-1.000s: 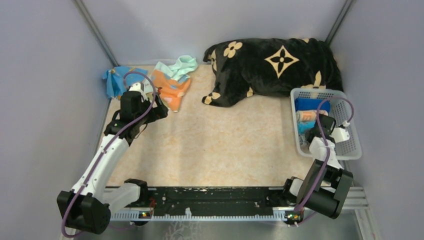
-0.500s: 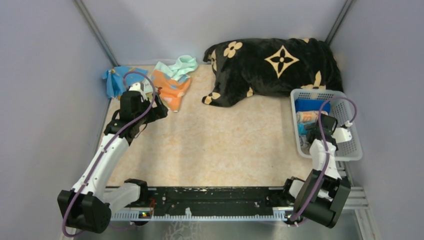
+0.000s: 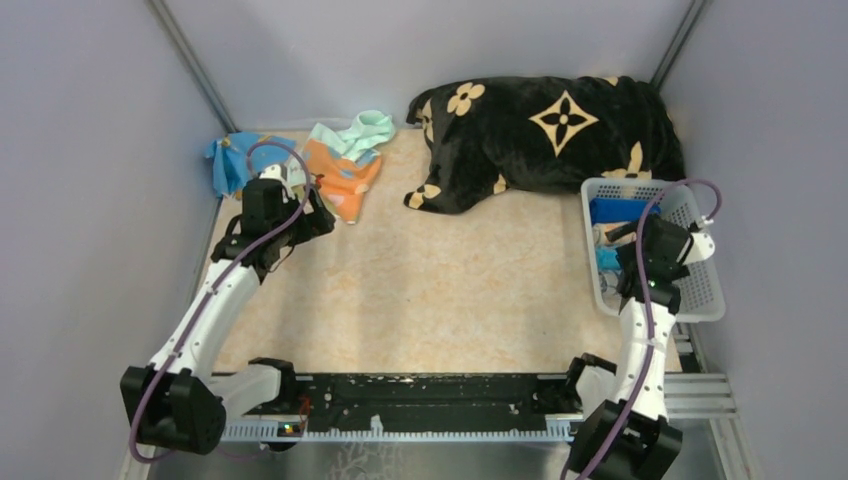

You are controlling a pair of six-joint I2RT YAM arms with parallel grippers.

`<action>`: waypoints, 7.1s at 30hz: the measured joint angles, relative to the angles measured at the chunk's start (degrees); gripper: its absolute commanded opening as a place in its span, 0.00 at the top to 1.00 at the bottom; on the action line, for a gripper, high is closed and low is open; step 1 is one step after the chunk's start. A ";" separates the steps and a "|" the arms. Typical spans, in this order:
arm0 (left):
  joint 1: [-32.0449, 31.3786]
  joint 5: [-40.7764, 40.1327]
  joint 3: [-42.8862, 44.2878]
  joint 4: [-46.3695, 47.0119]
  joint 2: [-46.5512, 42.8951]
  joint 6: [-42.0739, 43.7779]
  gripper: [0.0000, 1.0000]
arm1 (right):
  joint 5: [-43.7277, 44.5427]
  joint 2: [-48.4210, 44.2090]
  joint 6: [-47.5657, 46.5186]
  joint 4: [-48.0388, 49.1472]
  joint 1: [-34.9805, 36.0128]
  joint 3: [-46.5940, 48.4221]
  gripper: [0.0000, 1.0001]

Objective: Roll the towels
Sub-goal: Place the towel in the bin, then pick up the towel at the corner of the board, then place the towel at the center of the board, then flatten out the towel at the center of the board.

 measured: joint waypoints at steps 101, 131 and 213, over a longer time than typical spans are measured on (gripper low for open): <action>-22.21 -13.03 2.03 -4.57 6.32 -10.43 0.23 | -23.47 7.43 -23.23 2.89 49.75 0.68 0.09; -6.36 11.72 14.25 6.43 43.80 -11.65 0.54 | -12.41 27.23 -17.51 7.72 49.03 -1.38 0.10; -1.22 2.58 28.28 -18.05 50.86 6.99 0.49 | 0.13 42.25 -27.30 -5.42 39.45 13.70 1.00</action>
